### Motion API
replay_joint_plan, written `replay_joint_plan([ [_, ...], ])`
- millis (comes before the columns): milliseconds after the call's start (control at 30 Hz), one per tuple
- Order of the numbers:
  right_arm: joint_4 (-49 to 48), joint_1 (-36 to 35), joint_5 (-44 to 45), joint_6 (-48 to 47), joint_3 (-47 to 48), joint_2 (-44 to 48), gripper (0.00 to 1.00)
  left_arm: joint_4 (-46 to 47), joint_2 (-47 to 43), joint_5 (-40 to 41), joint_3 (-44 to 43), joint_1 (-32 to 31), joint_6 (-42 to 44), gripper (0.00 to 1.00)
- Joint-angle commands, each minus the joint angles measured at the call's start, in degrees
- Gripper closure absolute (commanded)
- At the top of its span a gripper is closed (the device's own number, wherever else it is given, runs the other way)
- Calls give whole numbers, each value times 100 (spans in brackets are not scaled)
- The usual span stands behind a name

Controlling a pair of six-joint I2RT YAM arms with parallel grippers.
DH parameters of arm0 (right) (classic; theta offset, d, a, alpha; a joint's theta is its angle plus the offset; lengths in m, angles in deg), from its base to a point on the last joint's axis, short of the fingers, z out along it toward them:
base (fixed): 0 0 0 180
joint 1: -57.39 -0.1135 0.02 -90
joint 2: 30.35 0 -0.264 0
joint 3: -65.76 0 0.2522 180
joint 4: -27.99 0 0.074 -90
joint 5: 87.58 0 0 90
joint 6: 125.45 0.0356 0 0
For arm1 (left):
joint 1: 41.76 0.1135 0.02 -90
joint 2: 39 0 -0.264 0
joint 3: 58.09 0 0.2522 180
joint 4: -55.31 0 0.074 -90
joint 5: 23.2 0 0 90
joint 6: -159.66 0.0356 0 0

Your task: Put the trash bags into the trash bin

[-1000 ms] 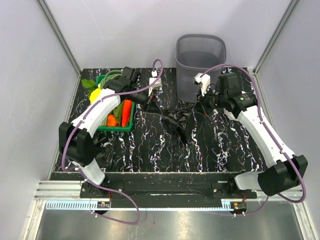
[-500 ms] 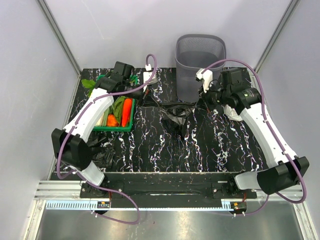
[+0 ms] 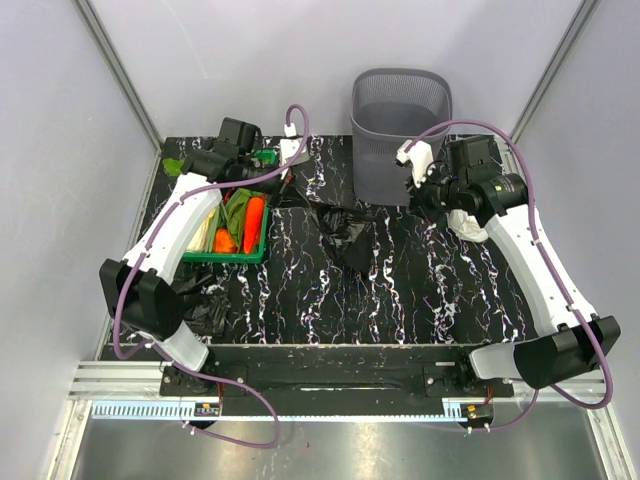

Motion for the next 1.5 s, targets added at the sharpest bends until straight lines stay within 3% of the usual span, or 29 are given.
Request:
replay_joint_plan([
  [0,143,150,593,-269,114,191,100,38,-211,242,-196,201,103,100],
  [100,135,168,410,-182,114,173,100,82,-220,128,-188,237,-2,100],
  [200,117,168,-362,116,149,112,96,213,-229,-152,-179,236,-247,100],
  [267,-32,168,-1038,389,123,86,73,423,-246,-354,-109,237,-511,100],
  [300,-128,168,-1451,486,123,68,66,564,-281,-425,-39,236,-643,100],
  [333,-225,159,-1768,591,123,42,45,774,-316,-469,5,228,-783,100],
  [367,-330,133,-2058,705,167,-46,38,881,-334,-496,49,193,-872,100],
  [533,-497,-358,-2237,802,483,-529,27,1101,-299,-514,120,114,-1162,100],
  [700,-832,-1027,-1719,794,492,-784,27,1409,-352,-522,278,87,-1426,100],
  [1100,-1289,-1282,-1236,944,396,-1092,38,1471,-325,-593,261,43,-1506,100],
  [1200,-1307,-1282,-1174,961,422,-1145,44,1471,-352,-645,278,34,-1506,100],
  [1467,-1456,-1300,-1086,1031,396,-1259,74,1462,-396,-821,305,34,-1523,100],
])
